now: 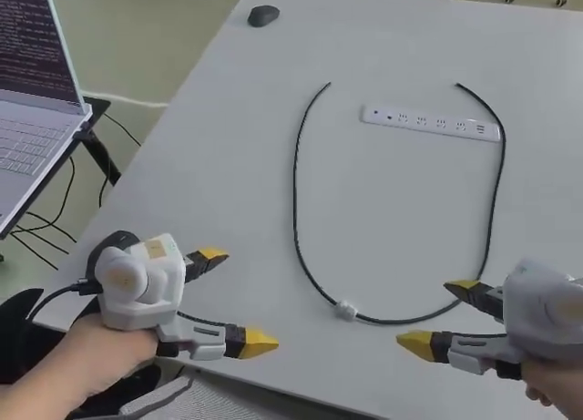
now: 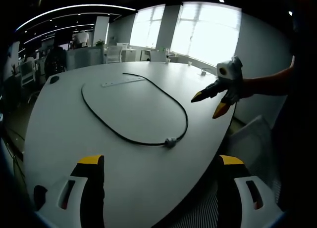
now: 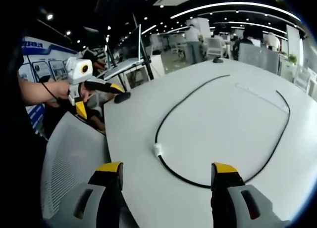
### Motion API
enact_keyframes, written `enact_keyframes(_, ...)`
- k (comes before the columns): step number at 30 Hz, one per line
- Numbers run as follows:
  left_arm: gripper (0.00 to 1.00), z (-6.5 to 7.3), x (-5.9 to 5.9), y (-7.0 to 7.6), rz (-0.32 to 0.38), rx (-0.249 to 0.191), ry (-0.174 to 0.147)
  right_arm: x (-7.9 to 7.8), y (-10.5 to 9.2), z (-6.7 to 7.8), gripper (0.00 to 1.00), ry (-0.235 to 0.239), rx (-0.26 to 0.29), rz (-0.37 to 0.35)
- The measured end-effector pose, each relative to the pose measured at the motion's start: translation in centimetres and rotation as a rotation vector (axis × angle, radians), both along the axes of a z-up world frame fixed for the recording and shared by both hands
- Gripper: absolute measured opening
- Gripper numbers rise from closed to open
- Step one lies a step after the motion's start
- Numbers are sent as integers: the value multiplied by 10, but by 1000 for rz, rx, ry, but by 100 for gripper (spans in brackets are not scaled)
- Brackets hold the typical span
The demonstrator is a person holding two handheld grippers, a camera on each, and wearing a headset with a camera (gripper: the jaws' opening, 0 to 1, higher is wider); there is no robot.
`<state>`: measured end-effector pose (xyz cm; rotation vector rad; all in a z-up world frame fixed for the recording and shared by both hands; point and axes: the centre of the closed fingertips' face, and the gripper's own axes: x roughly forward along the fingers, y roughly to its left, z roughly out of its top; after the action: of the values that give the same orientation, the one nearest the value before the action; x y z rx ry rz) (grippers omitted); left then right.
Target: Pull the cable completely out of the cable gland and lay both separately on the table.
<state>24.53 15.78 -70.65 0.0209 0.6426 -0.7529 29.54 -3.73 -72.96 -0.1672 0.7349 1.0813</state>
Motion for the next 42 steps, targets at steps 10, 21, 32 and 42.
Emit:
enact_keyframes(10,93,-3,1,-1,-21,-4,8,9,21,-3,68,-1,-31,24)
enact_keyframes(21,92,-3,-1,-8,-52,-15,11,16,44,-20,60,2,-106,94)
enact_keyframes(32,90,-9,7,0,-65,-23,14,14,63,-41,55,27,-165,166)
enact_keyframes(42,87,-14,10,2,-71,-26,23,16,71,-50,49,40,-217,226)
